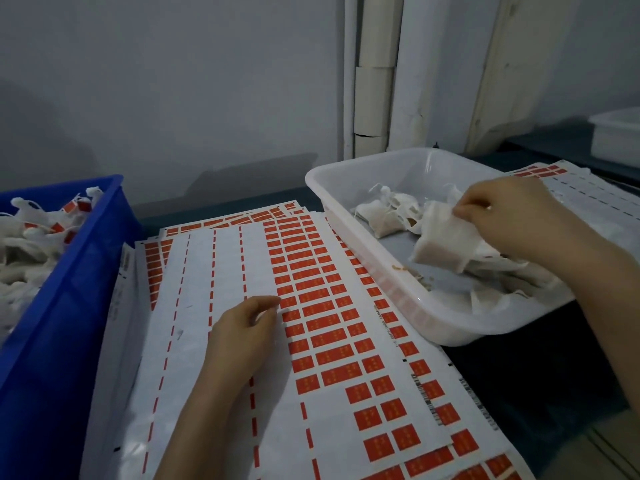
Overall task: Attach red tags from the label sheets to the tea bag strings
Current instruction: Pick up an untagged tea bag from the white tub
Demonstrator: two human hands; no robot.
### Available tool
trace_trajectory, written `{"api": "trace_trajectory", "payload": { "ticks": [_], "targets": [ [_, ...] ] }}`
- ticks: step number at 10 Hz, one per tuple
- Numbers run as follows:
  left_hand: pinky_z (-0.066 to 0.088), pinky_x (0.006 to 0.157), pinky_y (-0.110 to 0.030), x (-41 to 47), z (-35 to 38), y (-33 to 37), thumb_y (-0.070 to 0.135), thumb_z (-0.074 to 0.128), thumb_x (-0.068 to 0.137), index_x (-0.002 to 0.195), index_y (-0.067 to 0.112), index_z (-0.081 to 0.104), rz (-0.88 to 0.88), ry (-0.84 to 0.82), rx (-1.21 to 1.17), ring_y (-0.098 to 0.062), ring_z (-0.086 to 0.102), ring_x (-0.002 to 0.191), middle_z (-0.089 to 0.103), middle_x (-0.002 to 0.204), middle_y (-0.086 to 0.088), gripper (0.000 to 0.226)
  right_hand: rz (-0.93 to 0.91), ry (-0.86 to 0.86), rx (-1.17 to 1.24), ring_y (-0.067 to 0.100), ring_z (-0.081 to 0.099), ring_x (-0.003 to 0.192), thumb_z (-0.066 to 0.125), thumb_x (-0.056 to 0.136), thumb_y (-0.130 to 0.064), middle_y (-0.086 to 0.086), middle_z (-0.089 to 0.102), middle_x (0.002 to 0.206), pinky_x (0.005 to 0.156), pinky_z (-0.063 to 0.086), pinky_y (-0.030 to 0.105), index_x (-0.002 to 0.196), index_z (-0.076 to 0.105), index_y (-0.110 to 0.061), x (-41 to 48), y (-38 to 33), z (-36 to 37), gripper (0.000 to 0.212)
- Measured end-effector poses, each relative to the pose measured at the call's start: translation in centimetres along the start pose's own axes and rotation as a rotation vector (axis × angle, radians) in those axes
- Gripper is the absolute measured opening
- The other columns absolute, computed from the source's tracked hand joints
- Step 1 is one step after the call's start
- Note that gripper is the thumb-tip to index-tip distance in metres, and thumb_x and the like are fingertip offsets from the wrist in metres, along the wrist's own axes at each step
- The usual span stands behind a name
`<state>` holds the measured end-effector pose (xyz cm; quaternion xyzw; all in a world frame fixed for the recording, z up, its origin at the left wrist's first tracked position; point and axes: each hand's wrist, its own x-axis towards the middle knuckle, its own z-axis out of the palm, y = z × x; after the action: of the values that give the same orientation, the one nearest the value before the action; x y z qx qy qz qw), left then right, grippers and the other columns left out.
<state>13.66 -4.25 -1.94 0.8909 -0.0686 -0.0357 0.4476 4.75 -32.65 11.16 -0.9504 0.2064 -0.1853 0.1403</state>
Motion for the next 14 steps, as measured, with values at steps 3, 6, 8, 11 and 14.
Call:
{"api": "trace_trajectory", "payload": {
  "ticks": [3, 6, 8, 11, 14],
  "targets": [
    [0.044, 0.083, -0.025, 0.1, -0.2, 0.1, 0.027, 0.048, 0.097, 0.11, 0.03, 0.062, -0.002, 0.16, -0.124, -0.005, 0.053, 0.092, 0.062, 0.115, 0.012, 0.02, -0.195, 0.242, 0.382, -0.001, 0.053, 0.067, 0.052, 0.092, -0.03, -0.012, 0.056, 0.079, 0.052, 0.039, 0.01, 0.093, 0.062, -0.033, -1.6, -6.9, -1.7, 0.01],
    [0.046, 0.057, -0.018, -0.3, -1.9, 1.4, 0.045, 0.049, 0.093, 0.09, 0.043, 0.063, -0.038, 0.15, -0.556, -0.003, 0.063, 0.081, 0.063, 0.081, 0.034, 0.014, -0.383, -0.175, 0.622, -0.009, 0.053, 0.075, 0.047, 0.092, -0.033, -0.032, 0.053, 0.079, 0.059, 0.034, 0.003, 0.076, 0.054, -0.045, -2.9, -13.2, 5.1, 0.022],
    [0.05, 0.061, -0.009, -0.3, -2.4, 1.5, -0.002, 0.047, 0.093, 0.093, 0.025, 0.06, 0.2, -0.149, -0.611, 0.006, 0.066, 0.073, 0.071, 0.073, 0.02, 0.031, -0.525, -0.355, 0.608, -0.018, 0.042, 0.098, 0.044, 0.096, -0.025, -0.037, 0.044, 0.11, 0.067, 0.032, -0.007, 0.086, 0.053, -0.045, -3.1, -14.3, 10.5, 0.024],
    [0.042, 0.044, -0.003, -0.9, -1.3, 1.7, 0.066, 0.051, 0.063, 0.088, 0.036, 0.064, 0.054, 0.004, -0.552, 0.013, 0.06, 0.077, 0.065, 0.079, 0.031, 0.041, -0.298, -0.349, 0.963, -0.01, 0.054, 0.103, 0.056, 0.088, -0.022, -0.032, 0.055, 0.101, 0.078, 0.044, 0.004, 0.093, 0.057, -0.039, -2.4, -13.2, 14.1, 0.018],
    [0.051, 0.054, -0.012, -0.6, -1.2, 1.4, 0.051, 0.06, 0.083, 0.102, 0.033, 0.062, -0.022, 0.216, -0.581, -0.011, 0.066, 0.079, 0.066, 0.094, 0.017, 0.026, -0.229, -0.273, 0.974, -0.031, 0.048, 0.075, 0.043, 0.061, -0.075, -0.056, 0.046, 0.08, 0.052, 0.036, -0.006, 0.084, 0.049, -0.069, -3.7, -12.8, 13.8, 0.025]
  ]
}}
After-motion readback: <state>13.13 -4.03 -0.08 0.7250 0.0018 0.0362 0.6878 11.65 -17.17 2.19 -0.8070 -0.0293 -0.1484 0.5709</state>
